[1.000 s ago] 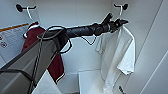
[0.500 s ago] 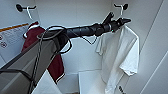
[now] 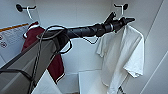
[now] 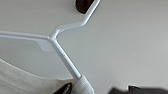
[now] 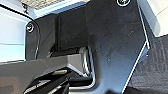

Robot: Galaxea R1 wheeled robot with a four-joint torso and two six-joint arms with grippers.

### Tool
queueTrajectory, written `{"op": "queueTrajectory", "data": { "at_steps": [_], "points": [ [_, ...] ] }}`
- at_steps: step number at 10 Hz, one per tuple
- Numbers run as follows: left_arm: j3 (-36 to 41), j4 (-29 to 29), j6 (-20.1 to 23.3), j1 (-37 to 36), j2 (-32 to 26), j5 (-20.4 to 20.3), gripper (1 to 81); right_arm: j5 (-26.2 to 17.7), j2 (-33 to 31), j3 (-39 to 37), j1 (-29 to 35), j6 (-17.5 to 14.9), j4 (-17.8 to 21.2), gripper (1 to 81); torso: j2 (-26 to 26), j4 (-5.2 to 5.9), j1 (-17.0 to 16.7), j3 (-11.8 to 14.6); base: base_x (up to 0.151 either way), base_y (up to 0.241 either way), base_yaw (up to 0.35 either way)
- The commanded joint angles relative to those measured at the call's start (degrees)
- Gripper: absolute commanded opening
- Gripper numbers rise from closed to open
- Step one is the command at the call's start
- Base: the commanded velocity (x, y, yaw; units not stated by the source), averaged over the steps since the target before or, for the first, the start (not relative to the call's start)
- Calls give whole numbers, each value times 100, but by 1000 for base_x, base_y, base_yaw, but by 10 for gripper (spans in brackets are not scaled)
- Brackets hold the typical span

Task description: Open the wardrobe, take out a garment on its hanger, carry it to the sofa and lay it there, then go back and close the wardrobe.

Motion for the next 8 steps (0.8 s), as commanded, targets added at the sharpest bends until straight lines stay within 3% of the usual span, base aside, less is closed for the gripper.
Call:
{"op": "queueTrajectory", "data": {
  "at_steps": [1, 3, 4, 6, 7, 8],
  "points": [
    [-15, 205, -8, -1122, 131, -123, 811, -341, 37, 49, 166, 3, 27, 811, 0, 0, 0, 0, 0, 0, 0],
    [-41, 241, -8, -1122, 43, -123, 811, -341, 37, 49, 157, 3, 27, 811, 0, 0, 0, 0, 0, 0, 0],
    [-41, 232, -8, -1122, -1, -123, 10, -341, 37, 49, 139, 3, 27, 811, 0, 0, 0, 0, 0, 0, 0],
    [-15, 215, -35, -1140, -89, -132, 10, -341, 37, 66, 131, 3, 18, 811, 0, 0, 2, 0, 0, 0, 0],
    [20, 215, -26, -1166, -115, -132, 811, -341, 37, 66, 122, 3, 18, 811, 0, 0, 2, 0, 0, 0, 0],
    [55, 215, -34, -1262, -185, -132, 811, -341, 37, 66, 122, 3, 18, 811, 0, 0, 2, 0, 0, 0, 0]
  ]
}}
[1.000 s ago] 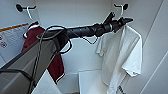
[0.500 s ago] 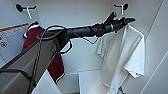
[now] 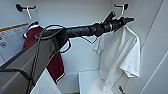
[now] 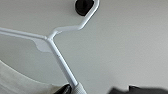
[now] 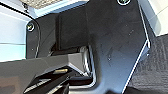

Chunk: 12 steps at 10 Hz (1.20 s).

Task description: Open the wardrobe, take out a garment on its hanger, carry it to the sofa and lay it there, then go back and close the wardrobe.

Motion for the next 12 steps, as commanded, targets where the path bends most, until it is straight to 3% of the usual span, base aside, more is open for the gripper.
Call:
{"op": "queueTrajectory", "data": {
  "at_steps": [1, 4, 12],
  "points": [
    [110, 53, 29, -1345, -213, -174, 811, -347, 37, 49, 142, 3, 20, 811, 0, 0, 0, 0, 0, 0, 0],
    [373, 18, -85, -1732, -609, -157, 811, -347, 37, 67, 142, -5, 20, 811, 0, 0, 0, 0, 0, 0, 0],
    [444, 9, -112, -1645, -846, -104, 811, -347, 37, 67, 134, -6, 29, 811, 0, 0, 0, -2, 0, 0, 0]
  ]
}}
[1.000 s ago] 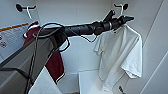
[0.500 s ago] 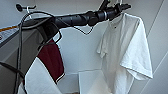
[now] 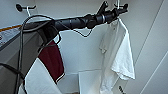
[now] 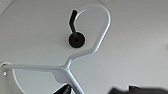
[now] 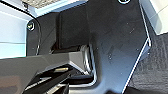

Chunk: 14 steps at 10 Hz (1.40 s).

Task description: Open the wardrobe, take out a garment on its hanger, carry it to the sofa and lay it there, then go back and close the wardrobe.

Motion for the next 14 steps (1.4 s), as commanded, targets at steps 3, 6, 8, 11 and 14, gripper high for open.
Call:
{"op": "queueTrajectory", "data": {
  "at_steps": [3, 6, 8, 11, 14],
  "points": [
    [115, 15, -14, -1156, -292, -265, 811, -367, 37, 43, 164, -6, 29, 811, 0, 0, 0, 0, 0, 0, 0],
    [344, 24, -58, -1156, -529, -283, 10, -367, 37, 51, 164, -6, 29, 811, 0, 0, 0, 0, 0, 0, 0],
    [580, 24, -58, -1147, -809, -292, 10, -359, 37, 51, 165, 3, 20, 811, 0, 0, 0, 0, 0, 0, 0],
    [906, 16, -49, -1147, -1417, -371, 10, -367, 37, 43, 164, 3, 20, 811, 0, 0, 0, 0, 0, 0, 0],
    [1047, 112, -49, -1033, -1663, -108, 10, -358, 37, 51, 182, 3, 56, 811, 0, 0, 0, 0, 0, 0, 0]
  ]
}}
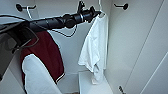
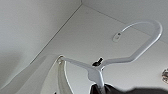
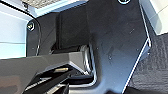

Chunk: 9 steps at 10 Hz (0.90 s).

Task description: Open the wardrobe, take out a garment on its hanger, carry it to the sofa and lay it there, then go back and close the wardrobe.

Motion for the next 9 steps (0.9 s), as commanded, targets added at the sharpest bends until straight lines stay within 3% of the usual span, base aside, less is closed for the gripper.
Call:
{"op": "queueTrajectory", "data": {
  "at_steps": [1, 3, 5, 6, 7, 8, 9],
  "points": [
    [33, 160, 87, -1018, 92, 93, 10, -357, 37, 49, 188, 3, 36, 811, 0, 444, 0, 0, 0, 0, 0],
    [33, 169, 113, -1008, 250, 401, 10, -348, 28, 49, 206, 3, 18, 811, 0, 669, 0, 0, 0, 0, 0],
    [25, 230, 113, -965, 330, 534, 10, -287, 19, 49, 232, -6, 18, 811, 0, 1021, 0, 0, 0, 0, 0],
    [16, 239, 113, -956, 391, 612, 10, -287, 10, 49, 241, -6, 18, 811, 0, 660, 0, 0, 0, 0, 0],
    [-10, 239, 122, -956, 444, 657, 10, -287, 2, 49, 249, -6, 18, 811, 0, 826, 0, 0, 0, 0, 0],
    [-37, 230, 113, -956, 506, 665, 10, -287, 2, 49, 250, -6, 10, 811, 2, 924, 0, 0, 0, 0, 0],
    [-20, 222, 104, -956, 602, 665, 10, -278, 2, 49, 250, -6, 18, 811, 2, 939, 0, 0, 0, 0, 0]
  ]
}}
